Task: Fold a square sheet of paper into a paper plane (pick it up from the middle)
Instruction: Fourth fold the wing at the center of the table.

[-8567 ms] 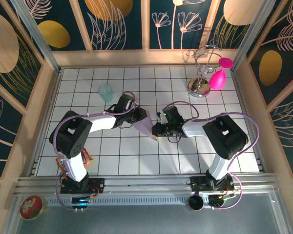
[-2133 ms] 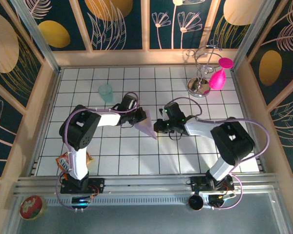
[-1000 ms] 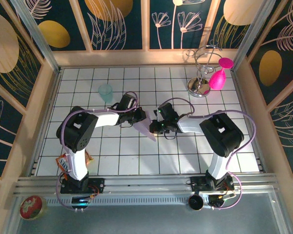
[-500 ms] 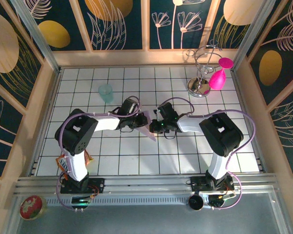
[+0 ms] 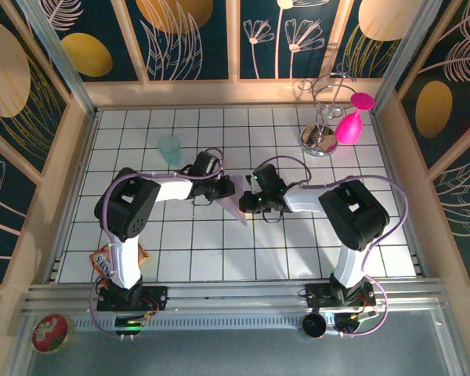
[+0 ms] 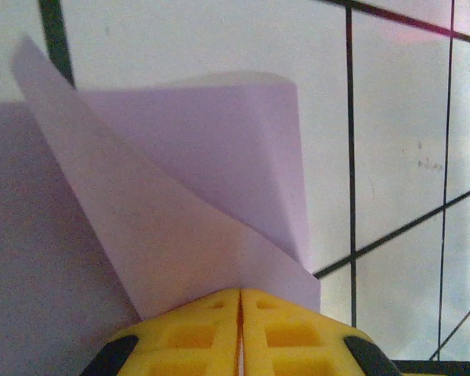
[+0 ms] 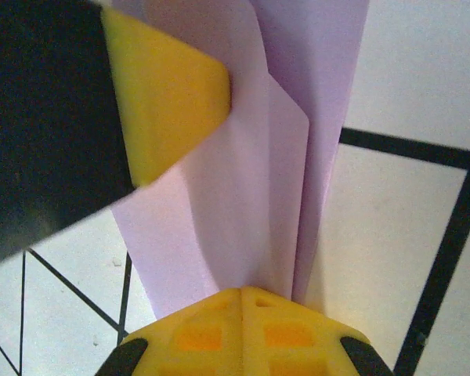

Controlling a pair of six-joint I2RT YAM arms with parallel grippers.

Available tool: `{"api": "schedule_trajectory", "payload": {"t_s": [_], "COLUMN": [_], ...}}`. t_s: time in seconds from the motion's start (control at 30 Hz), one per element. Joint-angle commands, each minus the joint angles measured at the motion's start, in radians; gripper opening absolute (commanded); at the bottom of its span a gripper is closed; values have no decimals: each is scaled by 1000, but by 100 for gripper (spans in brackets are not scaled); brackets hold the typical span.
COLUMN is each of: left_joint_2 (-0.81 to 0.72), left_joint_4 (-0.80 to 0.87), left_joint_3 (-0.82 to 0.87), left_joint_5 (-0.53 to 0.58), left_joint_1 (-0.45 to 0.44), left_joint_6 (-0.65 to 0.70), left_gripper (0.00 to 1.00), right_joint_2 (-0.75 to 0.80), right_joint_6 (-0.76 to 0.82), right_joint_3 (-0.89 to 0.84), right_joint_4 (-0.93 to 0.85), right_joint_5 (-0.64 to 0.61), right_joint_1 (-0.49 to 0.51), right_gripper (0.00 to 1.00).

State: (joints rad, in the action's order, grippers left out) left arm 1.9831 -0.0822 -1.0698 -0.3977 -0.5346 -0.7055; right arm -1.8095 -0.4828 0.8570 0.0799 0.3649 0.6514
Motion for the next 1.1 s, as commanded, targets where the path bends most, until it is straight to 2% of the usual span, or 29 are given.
{"api": "schedule_trajectory", "payload": {"t_s": [0.0,0.4,0.7,0.93,1.07], "left_joint_2": [69,137,174,184,146], "left_joint_4": [75,170,237,260,247], "left_joint_3": [-49,-192,-297,-360,-352], "left_joint_5": [178,248,299,299,217], "left_joint_1": [93,162,176,175,171], "left_joint_6": [83,162,210,221,204], "left_gripper": [10,10,10,11,12], "right_joint_2": [-74,-72,-32,-20,14], "right_joint_6": [24,20,14,9,-2], "right_joint_3": [-85,-110,-127,-128,-113], "right_joint_4": [-240,-243,-215,-199,-167], "right_joint_5": [-135,-148,-118,-93,-63], "right_joint_1": [-22,-27,-32,-33,-33], "right_gripper": [0,0,0,0,0]}}
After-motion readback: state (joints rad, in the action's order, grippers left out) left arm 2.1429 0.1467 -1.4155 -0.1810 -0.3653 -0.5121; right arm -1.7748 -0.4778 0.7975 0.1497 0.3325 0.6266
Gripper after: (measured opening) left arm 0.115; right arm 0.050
